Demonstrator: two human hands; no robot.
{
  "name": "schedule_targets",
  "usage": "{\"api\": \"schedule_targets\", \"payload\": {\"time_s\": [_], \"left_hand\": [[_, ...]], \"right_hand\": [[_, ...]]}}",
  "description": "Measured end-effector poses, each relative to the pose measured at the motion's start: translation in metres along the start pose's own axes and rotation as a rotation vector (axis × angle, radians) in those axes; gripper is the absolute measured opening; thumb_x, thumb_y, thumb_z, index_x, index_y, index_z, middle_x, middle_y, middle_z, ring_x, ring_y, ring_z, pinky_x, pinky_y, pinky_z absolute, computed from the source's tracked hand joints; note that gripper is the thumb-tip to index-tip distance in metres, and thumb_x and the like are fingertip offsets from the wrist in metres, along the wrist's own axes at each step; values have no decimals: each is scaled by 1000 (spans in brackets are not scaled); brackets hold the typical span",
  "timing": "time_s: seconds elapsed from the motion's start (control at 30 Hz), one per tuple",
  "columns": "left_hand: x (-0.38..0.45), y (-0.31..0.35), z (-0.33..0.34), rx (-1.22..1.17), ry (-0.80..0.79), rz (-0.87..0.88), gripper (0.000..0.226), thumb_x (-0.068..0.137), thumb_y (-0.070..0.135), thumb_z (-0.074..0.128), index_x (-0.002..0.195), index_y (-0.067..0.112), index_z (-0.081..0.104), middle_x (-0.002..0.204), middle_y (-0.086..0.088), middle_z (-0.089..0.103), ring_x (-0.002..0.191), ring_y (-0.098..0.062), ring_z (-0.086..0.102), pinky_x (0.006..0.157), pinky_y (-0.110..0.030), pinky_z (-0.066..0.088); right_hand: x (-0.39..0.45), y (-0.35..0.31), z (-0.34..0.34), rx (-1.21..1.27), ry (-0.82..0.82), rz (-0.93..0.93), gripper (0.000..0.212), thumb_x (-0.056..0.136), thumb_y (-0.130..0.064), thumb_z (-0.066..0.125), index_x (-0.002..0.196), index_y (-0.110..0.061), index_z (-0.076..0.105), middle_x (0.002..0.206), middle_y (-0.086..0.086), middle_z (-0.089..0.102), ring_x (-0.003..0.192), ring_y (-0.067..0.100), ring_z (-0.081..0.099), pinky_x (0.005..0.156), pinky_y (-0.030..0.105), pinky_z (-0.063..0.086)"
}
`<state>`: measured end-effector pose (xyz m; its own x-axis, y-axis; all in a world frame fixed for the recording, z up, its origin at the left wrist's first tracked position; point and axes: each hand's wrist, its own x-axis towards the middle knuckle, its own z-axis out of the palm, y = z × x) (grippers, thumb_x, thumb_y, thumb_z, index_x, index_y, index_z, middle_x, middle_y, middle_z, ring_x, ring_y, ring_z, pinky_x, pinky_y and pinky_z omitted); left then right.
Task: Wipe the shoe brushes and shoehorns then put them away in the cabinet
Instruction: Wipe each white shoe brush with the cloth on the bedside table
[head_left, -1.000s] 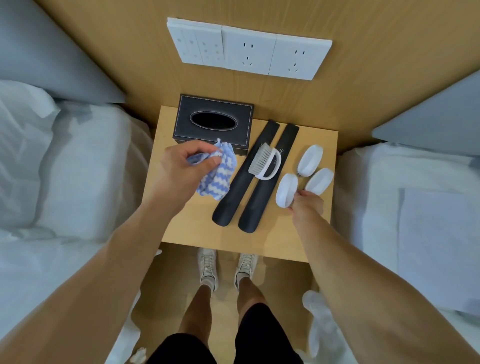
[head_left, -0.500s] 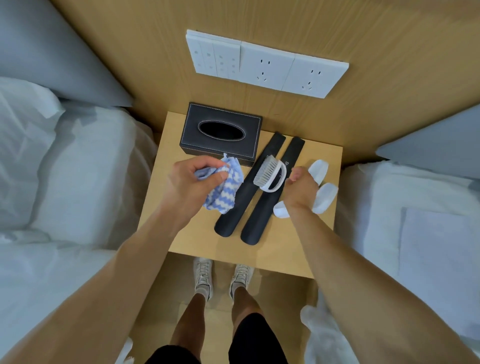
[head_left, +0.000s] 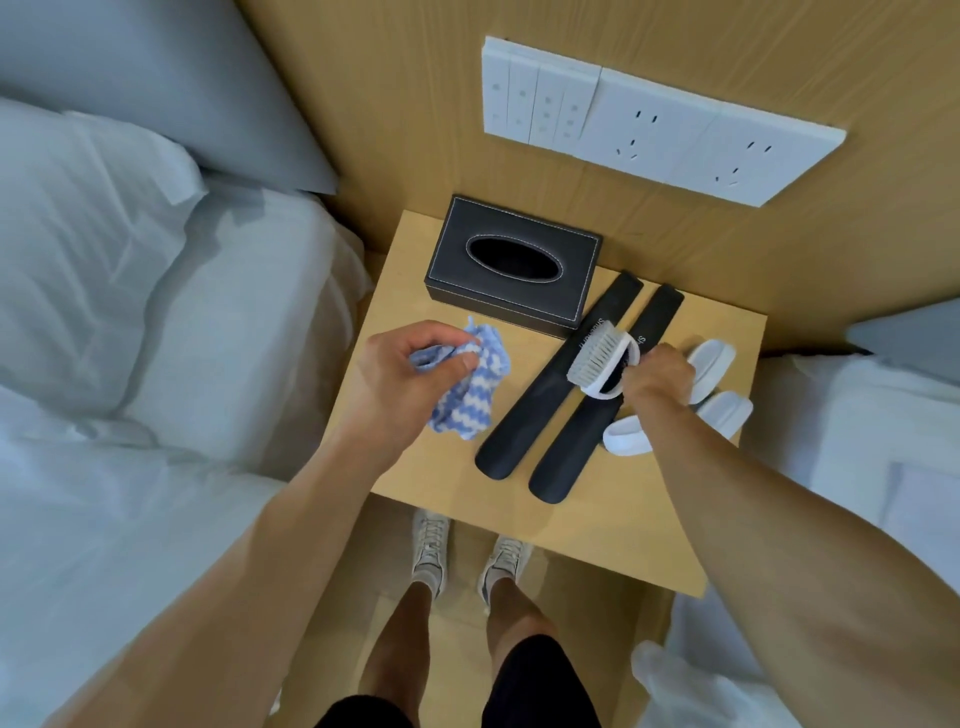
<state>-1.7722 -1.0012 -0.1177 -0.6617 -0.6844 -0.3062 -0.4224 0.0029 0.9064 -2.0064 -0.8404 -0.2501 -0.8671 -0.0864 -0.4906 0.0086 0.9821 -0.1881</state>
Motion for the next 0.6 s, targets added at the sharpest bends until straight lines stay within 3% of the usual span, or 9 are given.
{"api": "schedule_targets", "payload": {"time_s": [0.07, 0.2, 0.3, 0.37, 0.43, 0.53, 0.6], "left_hand": [[0, 2, -2, -6, -8, 14, 3, 91, 25, 67, 93, 24, 70, 90, 9, 71, 89, -11, 70, 71, -27, 60], [-2, 15, -6, 4, -21, 80, 5, 92, 27, 67, 90, 32, 69, 88, 14, 71, 87, -4, 69, 67, -19, 58], [-3, 30, -9, -10, -7, 104, 9, 91, 29, 66, 87, 37, 66, 87, 20, 69, 86, 2, 67, 61, -10, 52], [-5, 43, -12, -12, 1, 132, 9, 91, 30, 66, 87, 38, 65, 88, 20, 69, 87, 2, 67, 62, -11, 52], [-8, 58, -15, -21, -6, 171, 11, 91, 30, 67, 85, 40, 65, 88, 18, 69, 87, 1, 67, 65, -13, 55], [-15, 82, -14, -35, -10, 201, 18, 90, 30, 68, 82, 46, 65, 87, 20, 68, 86, 3, 65, 68, -16, 56], [-19, 90, -10, -31, -28, 197, 14, 90, 27, 67, 84, 40, 64, 87, 17, 67, 88, 0, 65, 69, -19, 56]], "right_hand": [[-3, -3, -6, 116, -2, 44, 30, 90, -19, 67, 115, -5, 59, 116, 18, 67, 109, 35, 64, 74, 29, 42], [-22, -8, -27, 398, -65, 73, 28, 84, -22, 76, 108, -12, 66, 110, 11, 71, 97, 30, 70, 85, 39, 59], [-46, -9, -53, 464, -50, -32, 18, 86, -23, 76, 101, -16, 69, 101, 2, 69, 89, 19, 63, 67, 26, 52], [-68, -8, -73, 532, -80, -117, 11, 87, -24, 74, 95, -17, 71, 93, -2, 68, 86, 17, 60, 67, 25, 50], [-90, -5, -92, 669, -168, -154, 6, 88, -20, 74, 81, -19, 72, 86, -6, 68, 87, 17, 64, 71, 31, 60], [-119, -3, -110, 920, -366, -124, 16, 90, -12, 72, 75, -18, 74, 98, 3, 70, 98, 23, 68, 78, 37, 63], [-131, -2, -112, 845, -354, -66, 8, 91, -12, 71, 83, -14, 70, 111, 11, 68, 105, 27, 67, 88, 42, 60]]}}
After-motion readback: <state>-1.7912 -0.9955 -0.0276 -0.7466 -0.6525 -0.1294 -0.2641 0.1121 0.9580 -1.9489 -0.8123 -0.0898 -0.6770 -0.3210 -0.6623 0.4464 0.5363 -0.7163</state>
